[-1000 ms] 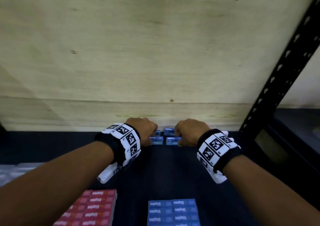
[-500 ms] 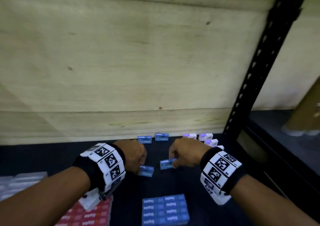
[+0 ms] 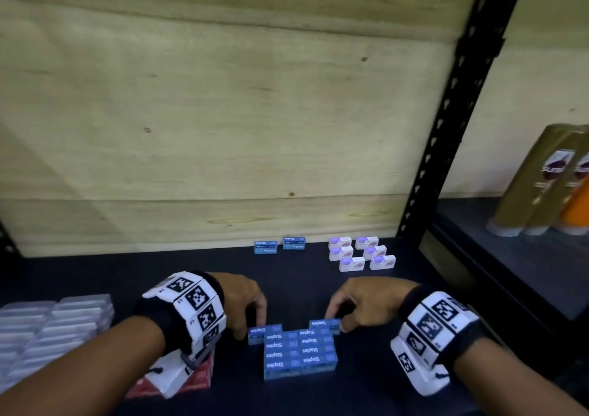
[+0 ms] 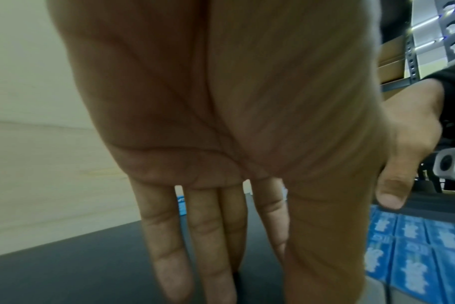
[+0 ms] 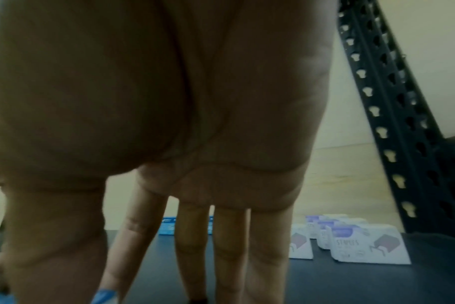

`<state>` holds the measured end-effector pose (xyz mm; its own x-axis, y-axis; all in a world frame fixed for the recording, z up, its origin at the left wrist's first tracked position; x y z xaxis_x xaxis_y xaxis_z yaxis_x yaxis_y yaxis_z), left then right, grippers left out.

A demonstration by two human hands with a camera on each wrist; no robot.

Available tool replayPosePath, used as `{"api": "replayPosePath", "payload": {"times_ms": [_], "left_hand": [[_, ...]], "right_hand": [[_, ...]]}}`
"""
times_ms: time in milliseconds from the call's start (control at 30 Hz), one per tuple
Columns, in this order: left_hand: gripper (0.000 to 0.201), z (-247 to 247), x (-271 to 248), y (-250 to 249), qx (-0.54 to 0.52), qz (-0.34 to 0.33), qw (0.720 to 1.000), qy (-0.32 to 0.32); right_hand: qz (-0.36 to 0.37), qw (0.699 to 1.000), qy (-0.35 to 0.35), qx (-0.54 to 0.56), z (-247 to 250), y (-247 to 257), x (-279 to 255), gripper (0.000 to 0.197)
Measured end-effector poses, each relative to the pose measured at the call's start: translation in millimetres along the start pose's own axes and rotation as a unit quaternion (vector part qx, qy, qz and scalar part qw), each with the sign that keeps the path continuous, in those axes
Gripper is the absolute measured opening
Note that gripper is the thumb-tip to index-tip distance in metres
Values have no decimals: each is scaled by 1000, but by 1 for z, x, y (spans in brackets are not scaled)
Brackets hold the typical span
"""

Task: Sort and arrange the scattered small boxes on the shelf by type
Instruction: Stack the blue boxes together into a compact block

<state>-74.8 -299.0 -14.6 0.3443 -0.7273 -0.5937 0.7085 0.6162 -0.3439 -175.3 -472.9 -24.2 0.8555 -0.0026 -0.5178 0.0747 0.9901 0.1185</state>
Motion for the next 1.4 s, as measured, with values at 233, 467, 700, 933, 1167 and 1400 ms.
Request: {"api": "replayPosePath", "payload": {"times_ms": [233,467,700,933,1167,1400], "left_hand": [[32,-1,-3,1,-25,-27,999,7],[29,-3,-1,-4,-2,-28,1000,2],[29,-5,1,-7,17,-27,999,-13],[28,-5,1,-6,18,-26,999,-18],[32,-6,2,-3,8,-20,1000,-8],[32,-7,3,-2,-1,-16,1000,-9]], "right_hand": [[22,1000,2,12,1,-6,1,24],[39,999,-5,-3,0,3,13,22],[43,999,9,-26,1,13,21,21],[32,999,6,-30,1,12,19,20],[27,999,11,-24,2,14,15,22],[18,1000,12,-19,2,15,16,21]]}}
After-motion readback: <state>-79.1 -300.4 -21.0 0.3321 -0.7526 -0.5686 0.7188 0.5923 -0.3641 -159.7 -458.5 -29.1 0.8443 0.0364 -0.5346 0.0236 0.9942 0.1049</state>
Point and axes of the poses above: each hand's wrist, its own x-axis towards the middle knuckle, its own z-axis out of the back of the hand, y = z × x, the point moved 6 cm from there along x, towards the middle knuckle, and after that the axes turned 14 degrees about -x, right-handed, at the moved point
